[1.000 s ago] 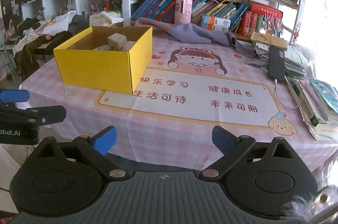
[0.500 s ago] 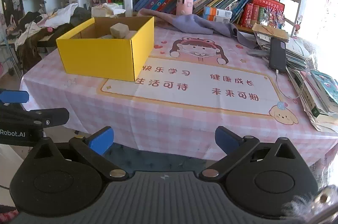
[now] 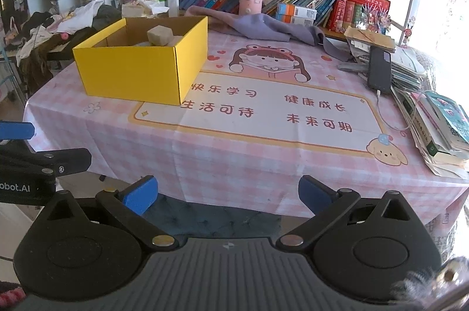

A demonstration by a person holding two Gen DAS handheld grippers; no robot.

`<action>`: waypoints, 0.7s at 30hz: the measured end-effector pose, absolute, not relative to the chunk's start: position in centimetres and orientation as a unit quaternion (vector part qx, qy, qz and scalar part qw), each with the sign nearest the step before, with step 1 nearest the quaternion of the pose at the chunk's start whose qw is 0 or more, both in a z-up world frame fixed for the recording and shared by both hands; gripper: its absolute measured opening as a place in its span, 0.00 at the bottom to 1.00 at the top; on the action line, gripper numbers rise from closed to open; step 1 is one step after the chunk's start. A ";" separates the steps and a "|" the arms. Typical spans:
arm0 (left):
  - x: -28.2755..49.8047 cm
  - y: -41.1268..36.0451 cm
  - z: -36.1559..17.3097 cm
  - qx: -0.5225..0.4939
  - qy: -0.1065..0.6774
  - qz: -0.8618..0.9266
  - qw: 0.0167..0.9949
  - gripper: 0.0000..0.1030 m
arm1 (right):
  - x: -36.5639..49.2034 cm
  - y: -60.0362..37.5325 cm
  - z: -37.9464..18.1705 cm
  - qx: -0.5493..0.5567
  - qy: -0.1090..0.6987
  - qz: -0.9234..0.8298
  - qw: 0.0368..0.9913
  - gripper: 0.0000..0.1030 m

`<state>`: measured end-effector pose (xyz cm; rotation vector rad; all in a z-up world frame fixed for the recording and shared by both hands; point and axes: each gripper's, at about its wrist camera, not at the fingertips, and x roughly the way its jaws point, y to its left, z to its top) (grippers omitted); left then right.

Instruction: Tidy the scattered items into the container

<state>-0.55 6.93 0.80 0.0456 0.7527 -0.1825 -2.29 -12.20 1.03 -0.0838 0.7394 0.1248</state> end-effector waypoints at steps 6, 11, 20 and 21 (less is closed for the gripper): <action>-0.5 6.9 0.8 0.022 0.368 -0.087 0.926 1.00 | -2.3 -12.2 1.1 -0.043 0.361 0.061 0.929 1.00; -0.3 7.0 0.7 0.018 0.373 -0.089 0.923 1.00 | -2.3 -12.2 1.1 -0.043 0.363 0.060 0.929 1.00; 0.3 6.7 0.3 0.018 0.385 -0.097 0.918 1.00 | -1.7 -12.5 1.0 -0.042 0.368 0.057 0.927 1.00; 0.3 6.7 0.3 0.019 0.385 -0.096 0.918 1.00 | -1.6 -12.6 0.9 -0.043 0.368 0.056 0.927 1.00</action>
